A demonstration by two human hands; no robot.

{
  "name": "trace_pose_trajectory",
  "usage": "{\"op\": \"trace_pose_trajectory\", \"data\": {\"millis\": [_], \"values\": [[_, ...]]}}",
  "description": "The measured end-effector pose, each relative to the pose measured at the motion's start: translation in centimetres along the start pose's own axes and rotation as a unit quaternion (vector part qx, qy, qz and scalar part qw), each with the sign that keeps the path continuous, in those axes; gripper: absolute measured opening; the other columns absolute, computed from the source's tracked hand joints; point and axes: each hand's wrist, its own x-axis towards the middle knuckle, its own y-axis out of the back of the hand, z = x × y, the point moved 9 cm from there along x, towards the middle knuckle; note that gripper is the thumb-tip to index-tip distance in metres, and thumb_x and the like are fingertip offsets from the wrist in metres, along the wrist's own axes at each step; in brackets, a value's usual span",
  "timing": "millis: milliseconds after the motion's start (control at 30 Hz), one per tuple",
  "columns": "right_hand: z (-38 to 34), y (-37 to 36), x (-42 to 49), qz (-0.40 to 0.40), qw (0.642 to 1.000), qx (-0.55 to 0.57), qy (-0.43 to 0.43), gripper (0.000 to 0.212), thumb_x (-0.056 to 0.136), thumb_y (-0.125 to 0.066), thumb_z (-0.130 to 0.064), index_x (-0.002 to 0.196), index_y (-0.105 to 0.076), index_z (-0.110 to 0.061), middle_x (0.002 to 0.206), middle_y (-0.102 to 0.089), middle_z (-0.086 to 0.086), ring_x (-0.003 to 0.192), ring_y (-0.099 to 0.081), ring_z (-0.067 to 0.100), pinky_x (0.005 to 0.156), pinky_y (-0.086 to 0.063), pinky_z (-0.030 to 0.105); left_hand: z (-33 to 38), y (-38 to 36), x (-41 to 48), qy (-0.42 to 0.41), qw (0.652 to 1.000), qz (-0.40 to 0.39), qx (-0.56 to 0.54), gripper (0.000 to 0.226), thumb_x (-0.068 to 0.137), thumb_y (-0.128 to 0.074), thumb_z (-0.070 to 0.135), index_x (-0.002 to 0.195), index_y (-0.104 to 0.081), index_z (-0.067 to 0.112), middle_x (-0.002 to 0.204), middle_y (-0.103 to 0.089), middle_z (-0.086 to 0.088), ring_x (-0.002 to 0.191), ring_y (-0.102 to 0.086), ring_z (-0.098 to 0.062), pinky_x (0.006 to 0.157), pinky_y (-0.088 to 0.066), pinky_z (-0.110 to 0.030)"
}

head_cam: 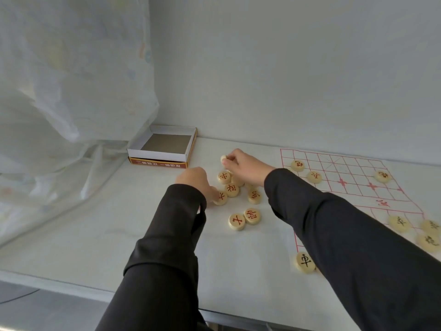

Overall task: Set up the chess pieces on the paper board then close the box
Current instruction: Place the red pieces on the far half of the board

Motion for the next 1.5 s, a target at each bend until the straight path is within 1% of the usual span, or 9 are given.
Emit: {"op": "trace_pose_trajectory", "data": {"millis": [167, 400, 600, 767, 967, 1067, 1200, 1400, 1500], "values": [[1.0, 0.4, -2.7, 0.001, 0.998, 0.053, 0.014, 0.035, 0.099, -0.036, -0.038, 0.122, -0.043, -0.013, 0.120, -0.061, -0.001, 0.113, -0.054, 0.013, 0.091, -0.040, 0.026, 0.3, 0.1, 0.2, -0.009, 1.000, -0.010, 0.000, 0.033, 0.085, -0.064, 0.025, 0.111, -0.054, 0.006, 0.093, -0.061, -0.009, 0.094, -0.063, -0.023, 0.085, -0.052, -0.029], [3.2, 2.0, -7.2, 0.112, 0.987, 0.113, -0.026, 0.041, 0.100, -0.032, -0.040, 0.127, -0.043, -0.011, 0.115, -0.050, -0.005, 0.104, -0.046, 0.008, 0.086, -0.034, 0.024, 0.6, 1.3, -0.1, -0.020, 0.999, 0.050, -0.004, 0.030, 0.086, -0.059, 0.018, 0.113, -0.055, 0.006, 0.093, -0.059, -0.008, 0.087, -0.057, -0.021, 0.073, -0.045, -0.026], [4.3, 1.5, -6.7, 0.097, 0.982, 0.135, -0.085, 0.046, 0.099, -0.031, -0.043, 0.131, -0.041, -0.011, 0.130, -0.049, 0.004, 0.109, -0.045, 0.014, 0.094, -0.036, 0.030, 2.0, -0.1, -0.6, -0.052, 0.998, -0.006, 0.019, 0.049, 0.094, -0.049, 0.021, 0.140, -0.037, 0.012, 0.139, -0.045, -0.010, 0.117, -0.054, -0.026, 0.100, -0.045, -0.034], [4.1, 1.3, -6.7, 0.087, 0.983, 0.137, -0.087, 0.046, 0.100, -0.031, -0.042, 0.132, -0.041, -0.010, 0.130, -0.049, 0.005, 0.106, -0.043, 0.013, 0.094, -0.035, 0.030, 2.8, -0.5, -1.1, -0.074, 0.997, -0.026, 0.010, 0.039, 0.094, -0.048, 0.019, 0.132, -0.050, 0.013, 0.120, -0.059, -0.010, 0.102, -0.061, -0.023, 0.092, -0.050, -0.030], [4.3, 1.6, -9.4, 0.163, 0.973, 0.146, -0.073, 0.042, 0.100, -0.032, -0.039, 0.128, -0.042, -0.009, 0.112, -0.049, -0.001, 0.097, -0.045, 0.009, 0.080, -0.034, 0.022, 2.4, 1.0, -2.8, -0.077, 0.997, -0.027, -0.014, 0.025, 0.090, -0.056, 0.019, 0.113, -0.059, 0.008, 0.095, -0.067, -0.010, 0.087, -0.067, -0.022, 0.083, -0.055, -0.032], [3.7, 2.0, -10.3, 0.195, 0.972, 0.115, -0.062, 0.034, 0.099, -0.034, -0.036, 0.118, -0.044, -0.009, 0.099, -0.053, -0.001, 0.078, -0.048, 0.003, 0.062, -0.037, 0.016, 2.9, -1.5, -5.3, -0.091, 0.984, -0.156, -0.007, 0.021, 0.086, -0.064, 0.019, 0.106, -0.062, 0.014, 0.087, -0.066, -0.003, 0.079, -0.070, -0.019, 0.085, -0.056, -0.036], [4.0, 0.1, -10.4, 0.123, 0.972, 0.174, -0.102, 0.030, 0.098, -0.035, -0.036, 0.110, -0.043, -0.009, 0.089, -0.061, 0.009, 0.077, -0.063, 0.024, 0.071, -0.054, 0.038, 4.3, -5.5, -7.6, -0.124, 0.950, -0.284, 0.040, 0.028, 0.083, -0.067, 0.019, 0.111, -0.065, 0.015, 0.072, -0.065, 0.004, 0.068, -0.067, -0.013, 0.089, -0.054, -0.034], [4.1, -0.4, -9.9, 0.115, 0.972, 0.184, -0.088, 0.034, 0.097, -0.039, -0.036, 0.113, -0.046, -0.007, 0.094, -0.064, 0.009, 0.091, -0.065, 0.027, 0.088, -0.052, 0.046, 4.5, -5.0, -5.5, -0.127, 0.969, -0.210, 0.016, 0.030, 0.085, -0.066, 0.019, 0.113, -0.064, 0.010, 0.077, -0.064, 0.003, 0.062, -0.066, -0.011, 0.084, -0.056, -0.030], [4.1, 1.1, -10.1, 0.156, 0.979, 0.121, -0.054, 0.032, 0.095, -0.044, -0.037, 0.113, -0.047, -0.011, 0.101, -0.063, 0.007, 0.093, -0.062, 0.021, 0.083, -0.051, 0.039, 4.5, -3.6, -4.6, -0.132, 0.981, -0.141, -0.009, 0.028, 0.084, -0.067, 0.020, 0.110, -0.064, 0.010, 0.081, -0.065, 0.000, 0.063, -0.066, -0.012, 0.079, -0.057, -0.030]]}}
